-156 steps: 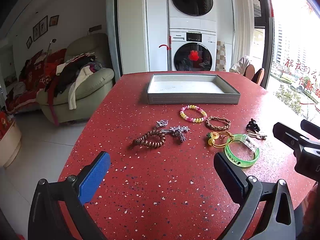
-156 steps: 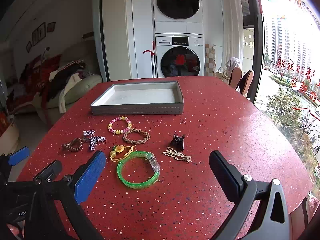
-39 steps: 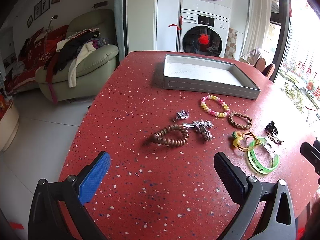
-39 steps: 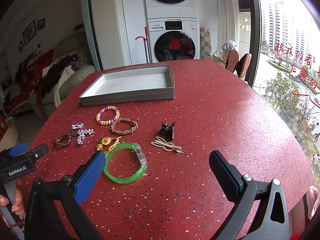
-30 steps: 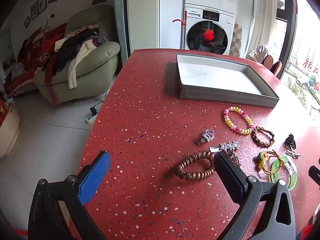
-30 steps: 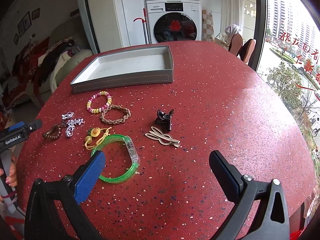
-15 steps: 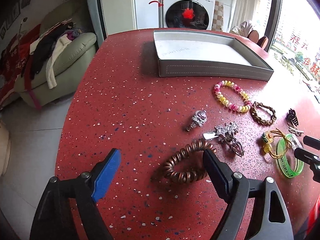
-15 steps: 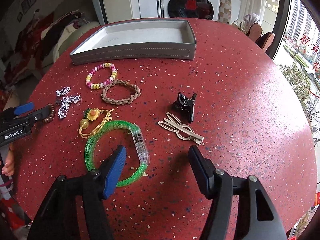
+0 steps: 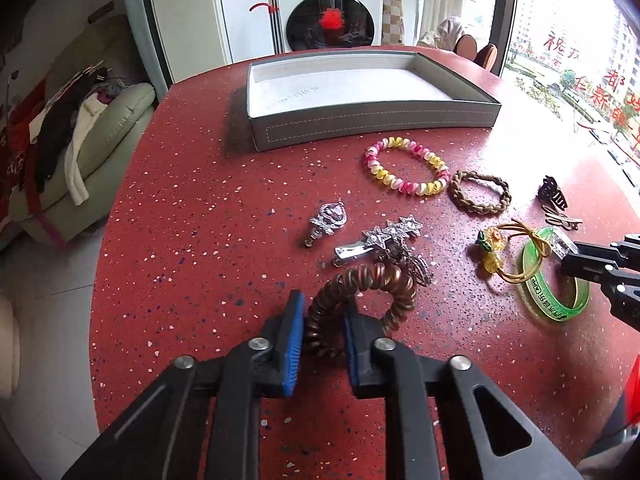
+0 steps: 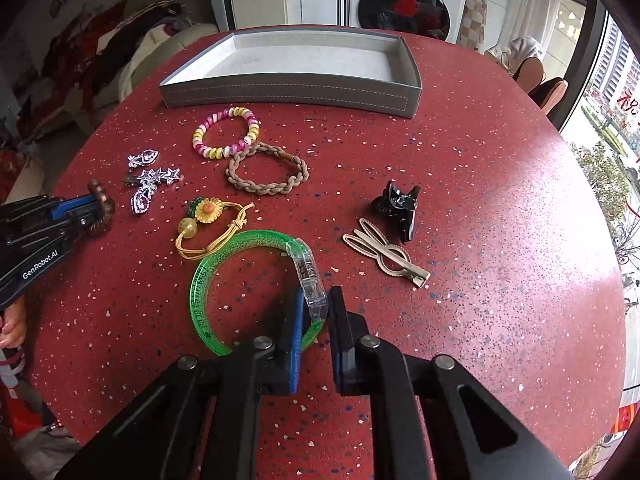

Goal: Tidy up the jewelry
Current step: 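Drop hair tie into grey tray with left tool while right tool drops bangle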

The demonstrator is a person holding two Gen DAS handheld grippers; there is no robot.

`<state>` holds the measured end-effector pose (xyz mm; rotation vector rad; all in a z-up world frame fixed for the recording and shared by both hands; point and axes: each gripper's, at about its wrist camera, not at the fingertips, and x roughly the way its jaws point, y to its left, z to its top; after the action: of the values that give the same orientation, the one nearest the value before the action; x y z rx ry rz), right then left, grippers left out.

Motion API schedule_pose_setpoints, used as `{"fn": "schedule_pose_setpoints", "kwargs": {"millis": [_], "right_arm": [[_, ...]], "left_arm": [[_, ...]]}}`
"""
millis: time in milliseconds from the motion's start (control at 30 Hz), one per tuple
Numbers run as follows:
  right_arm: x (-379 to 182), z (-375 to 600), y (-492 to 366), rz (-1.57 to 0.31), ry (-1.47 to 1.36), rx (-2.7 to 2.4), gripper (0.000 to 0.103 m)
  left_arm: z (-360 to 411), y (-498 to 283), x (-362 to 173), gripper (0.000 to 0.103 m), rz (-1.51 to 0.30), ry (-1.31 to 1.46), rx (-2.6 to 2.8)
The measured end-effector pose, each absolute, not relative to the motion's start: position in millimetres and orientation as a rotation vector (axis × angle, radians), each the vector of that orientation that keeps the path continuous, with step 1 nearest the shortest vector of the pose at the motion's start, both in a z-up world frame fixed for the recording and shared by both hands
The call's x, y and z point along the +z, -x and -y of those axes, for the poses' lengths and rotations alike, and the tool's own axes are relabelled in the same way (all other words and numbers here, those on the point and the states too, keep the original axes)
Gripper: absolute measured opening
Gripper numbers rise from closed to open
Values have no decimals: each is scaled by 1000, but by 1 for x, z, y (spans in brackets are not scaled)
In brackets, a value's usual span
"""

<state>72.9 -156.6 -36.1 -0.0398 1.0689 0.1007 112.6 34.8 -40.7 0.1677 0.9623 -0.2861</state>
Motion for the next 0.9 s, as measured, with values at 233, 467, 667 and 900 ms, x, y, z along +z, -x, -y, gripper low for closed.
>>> {"fn": "schedule_pose_setpoints", "kwargs": {"millis": [233,467,667,900], "right_arm": [[-24,165,-64,-1033,2,135,13],[6,180,-70,-974,-64,165,13],[37,194,-102,-921,-113,178,13],[67,203,-170,-889,-114,194,13]], "left_arm": [[-41,-104,-31,30,-966,-99,-315],[-41,-110,-6,30,-933,-51,-333],[-36,-137,23,30,-912,-5,-338],[-25,-192,51,30,-890,-2,-283]]}}
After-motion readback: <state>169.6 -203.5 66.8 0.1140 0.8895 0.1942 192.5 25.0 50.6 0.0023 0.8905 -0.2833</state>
